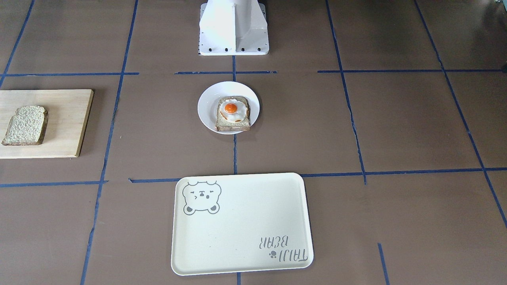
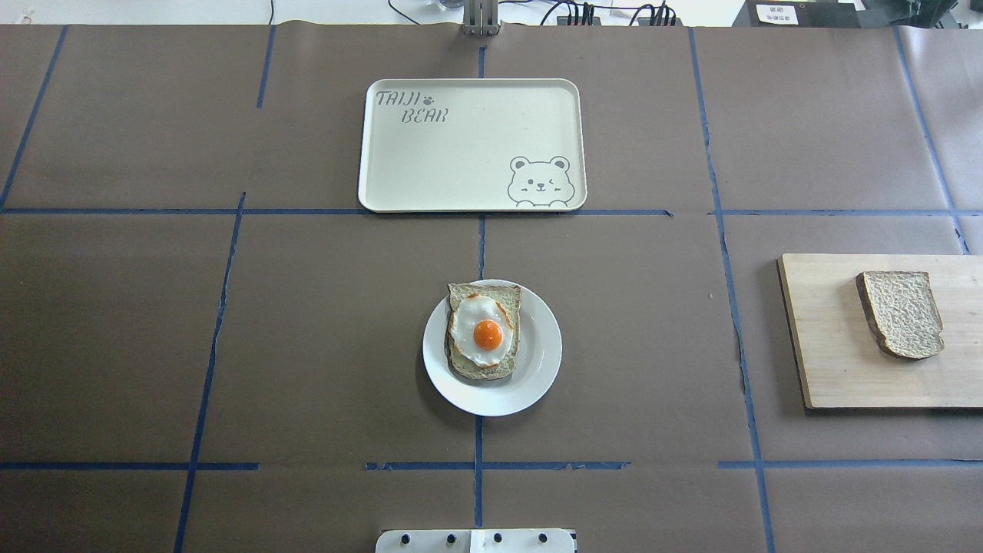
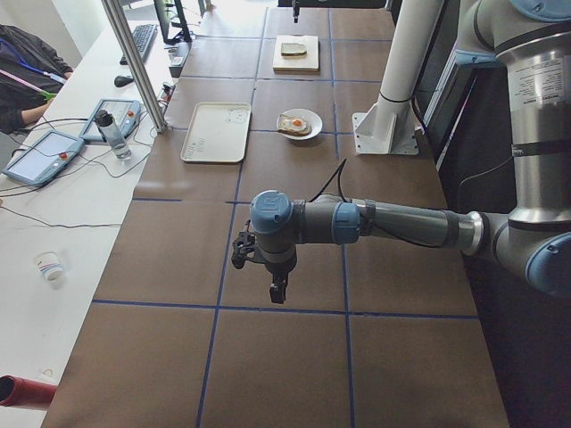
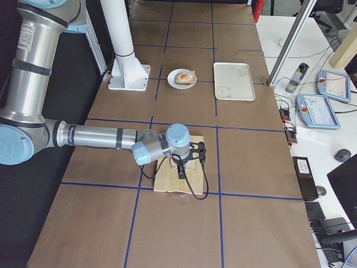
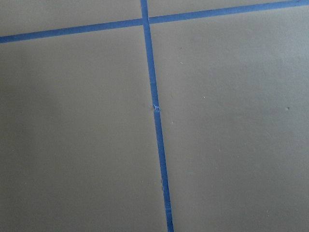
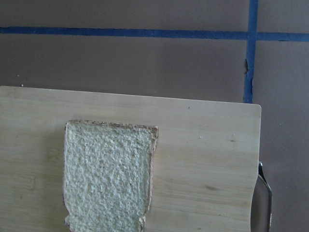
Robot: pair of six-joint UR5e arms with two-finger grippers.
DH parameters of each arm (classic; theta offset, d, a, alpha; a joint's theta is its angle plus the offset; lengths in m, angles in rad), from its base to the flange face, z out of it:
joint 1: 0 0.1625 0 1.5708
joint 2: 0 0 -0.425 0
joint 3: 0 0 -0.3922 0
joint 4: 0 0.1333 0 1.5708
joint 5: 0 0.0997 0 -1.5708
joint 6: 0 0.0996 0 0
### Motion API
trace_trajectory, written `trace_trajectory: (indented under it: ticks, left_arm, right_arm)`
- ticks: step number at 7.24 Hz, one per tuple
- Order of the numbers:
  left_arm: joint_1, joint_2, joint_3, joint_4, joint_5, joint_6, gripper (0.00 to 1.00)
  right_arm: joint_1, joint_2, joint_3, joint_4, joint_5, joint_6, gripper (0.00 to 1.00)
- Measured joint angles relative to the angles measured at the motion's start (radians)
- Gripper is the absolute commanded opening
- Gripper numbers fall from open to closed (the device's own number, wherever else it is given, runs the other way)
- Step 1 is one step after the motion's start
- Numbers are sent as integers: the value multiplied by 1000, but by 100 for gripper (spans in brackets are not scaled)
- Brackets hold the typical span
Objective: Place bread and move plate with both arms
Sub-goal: 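Lower the right gripper over the bread slice on the bamboo board, then slide the right gripper fingers under the bread slice edge and grasp it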
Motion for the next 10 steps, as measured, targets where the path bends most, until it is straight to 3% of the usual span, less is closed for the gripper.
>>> trace_trajectory:
  ticks: [1,3,10]
  left_arm:
    - [0,0,0,0,0,0,100]
    - [0,0,0,0,0,1,100]
    - [0,0,0,0,1,0,100]
  right_arm:
    - [-49,0,-56,154,-3,139,85]
    - [-111,1,-103,276,-12,277,81]
    - [-239,9,-125,294,-87,375,71]
